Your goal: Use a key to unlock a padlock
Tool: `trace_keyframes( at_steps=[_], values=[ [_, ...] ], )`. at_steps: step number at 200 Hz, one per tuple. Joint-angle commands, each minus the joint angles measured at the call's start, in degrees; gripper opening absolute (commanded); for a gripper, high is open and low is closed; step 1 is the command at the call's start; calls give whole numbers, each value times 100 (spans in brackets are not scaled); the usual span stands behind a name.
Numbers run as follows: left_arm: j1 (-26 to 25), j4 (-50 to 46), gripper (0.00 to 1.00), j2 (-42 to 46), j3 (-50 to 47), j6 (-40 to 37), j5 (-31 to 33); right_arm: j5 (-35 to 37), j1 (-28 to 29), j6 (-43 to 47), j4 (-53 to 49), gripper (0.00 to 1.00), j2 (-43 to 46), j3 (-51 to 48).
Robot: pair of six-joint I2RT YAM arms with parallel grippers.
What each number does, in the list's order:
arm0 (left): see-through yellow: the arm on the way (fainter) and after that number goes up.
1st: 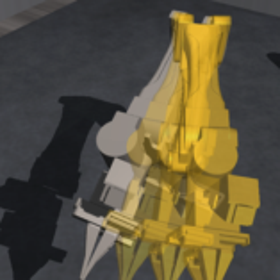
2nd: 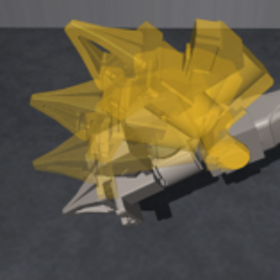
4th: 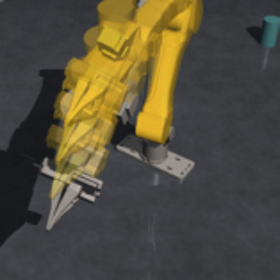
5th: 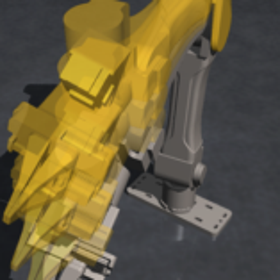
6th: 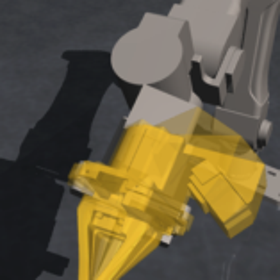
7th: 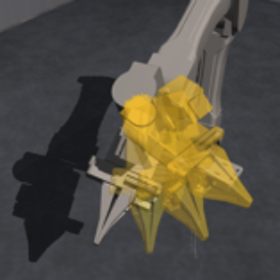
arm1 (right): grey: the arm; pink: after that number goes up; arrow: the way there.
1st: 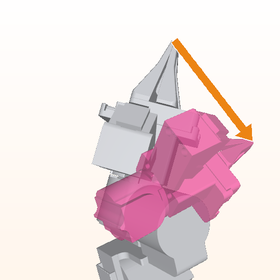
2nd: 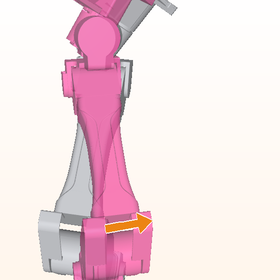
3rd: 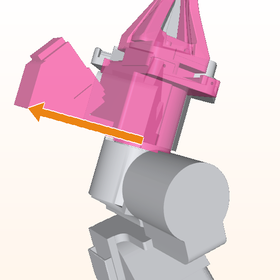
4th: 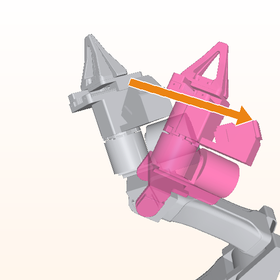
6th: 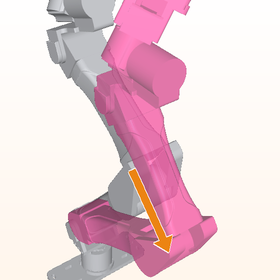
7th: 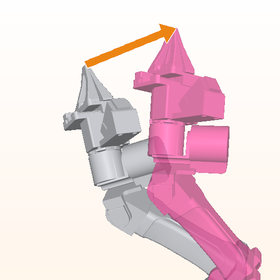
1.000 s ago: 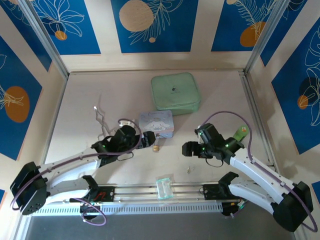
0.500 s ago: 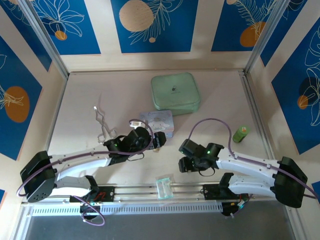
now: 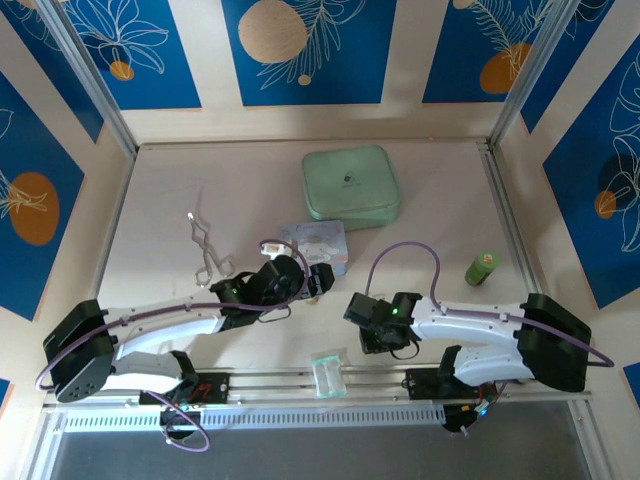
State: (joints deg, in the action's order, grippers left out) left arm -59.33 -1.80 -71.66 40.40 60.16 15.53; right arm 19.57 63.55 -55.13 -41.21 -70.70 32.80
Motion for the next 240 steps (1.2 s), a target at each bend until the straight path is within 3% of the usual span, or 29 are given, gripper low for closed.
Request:
trace_keyframes(
  at_steps=[1,66,84,109,142,192,240],
  values=[
    [-70,-44,99,131,-10,74,194,166,44,-159,-60,39,-41,65],
    [-83,-105,99,304,-129,133,365,-37,65,-143,172,29,-305,-35],
    [-80,-118,99,315,-137,128,371,-72,56,-105,259,19,-373,-62],
    [-79,-101,99,324,-155,134,394,-66,35,-37,281,18,-476,-37],
    [-87,-99,98,306,-151,67,343,-236,-84,204,187,2,-468,51],
    [-87,586,84,508,-504,25,52,-238,-190,833,-114,1,-76,359],
    [-87,1601,80,417,-772,1373,-849,-493,-294,1717,-177,0,470,871]
  ],
)
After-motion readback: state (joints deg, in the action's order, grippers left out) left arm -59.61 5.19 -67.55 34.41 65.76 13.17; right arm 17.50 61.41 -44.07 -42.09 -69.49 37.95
